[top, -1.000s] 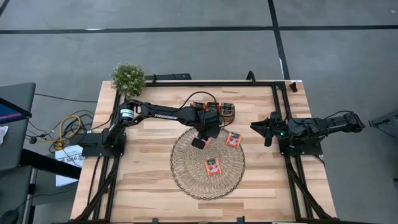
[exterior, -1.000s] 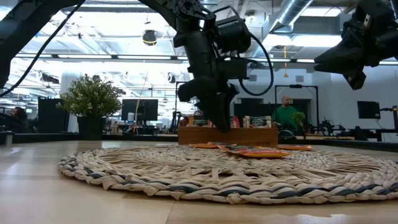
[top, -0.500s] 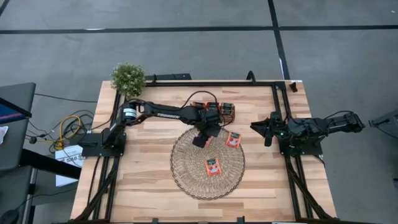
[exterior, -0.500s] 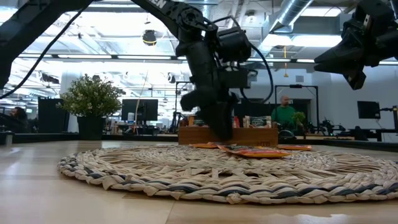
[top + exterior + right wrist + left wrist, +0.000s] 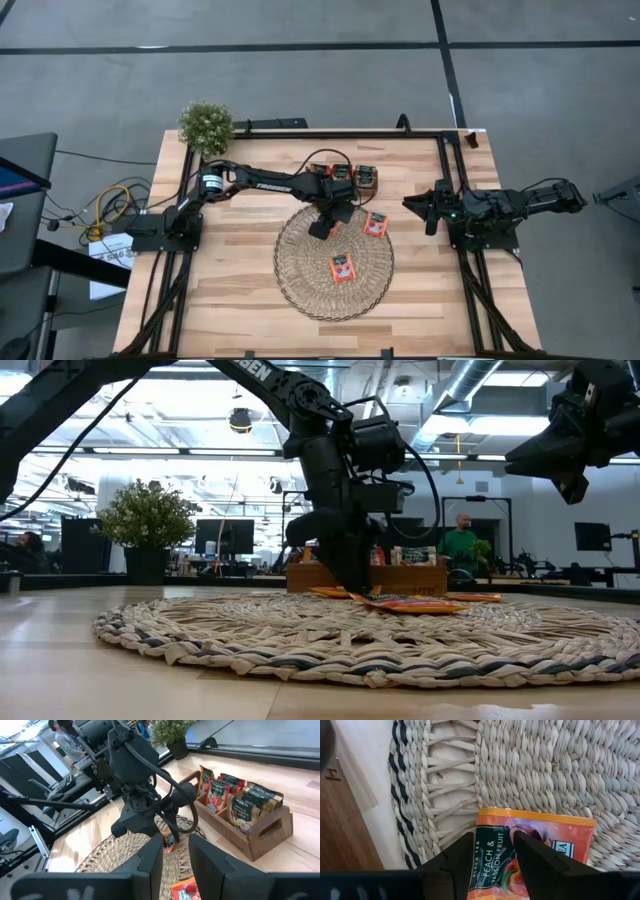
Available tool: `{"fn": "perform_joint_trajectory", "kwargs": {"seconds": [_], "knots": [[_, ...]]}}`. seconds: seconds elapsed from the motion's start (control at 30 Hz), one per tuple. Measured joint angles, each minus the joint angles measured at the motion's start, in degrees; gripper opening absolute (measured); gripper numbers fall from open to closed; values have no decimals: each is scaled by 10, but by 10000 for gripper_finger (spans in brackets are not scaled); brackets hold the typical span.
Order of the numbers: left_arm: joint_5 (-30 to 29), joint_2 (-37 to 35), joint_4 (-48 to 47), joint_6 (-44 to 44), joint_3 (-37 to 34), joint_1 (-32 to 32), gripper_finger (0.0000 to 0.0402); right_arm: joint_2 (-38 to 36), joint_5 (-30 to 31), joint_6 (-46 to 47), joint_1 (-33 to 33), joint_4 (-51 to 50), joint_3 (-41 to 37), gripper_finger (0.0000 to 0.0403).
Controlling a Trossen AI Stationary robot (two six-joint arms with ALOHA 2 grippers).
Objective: Pick & Place Tea
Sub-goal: Put the orange tea bag into the left section of the wooden organizer
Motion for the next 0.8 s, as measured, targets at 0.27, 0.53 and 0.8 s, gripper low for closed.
{"fn": "perform_joint_trajectory", "kwargs": {"seconds": [0.27,0.53,0.8], "knots": [[-8,0,-1,-14,-1,-1,78,0,0,0,0,0,0,85],[-75,3,-16,-16,17,-3,16,0,0,0,0,0,0,85],[-137,4,-115,-43,126,-12,4,0,0,0,0,0,0,85]]}}
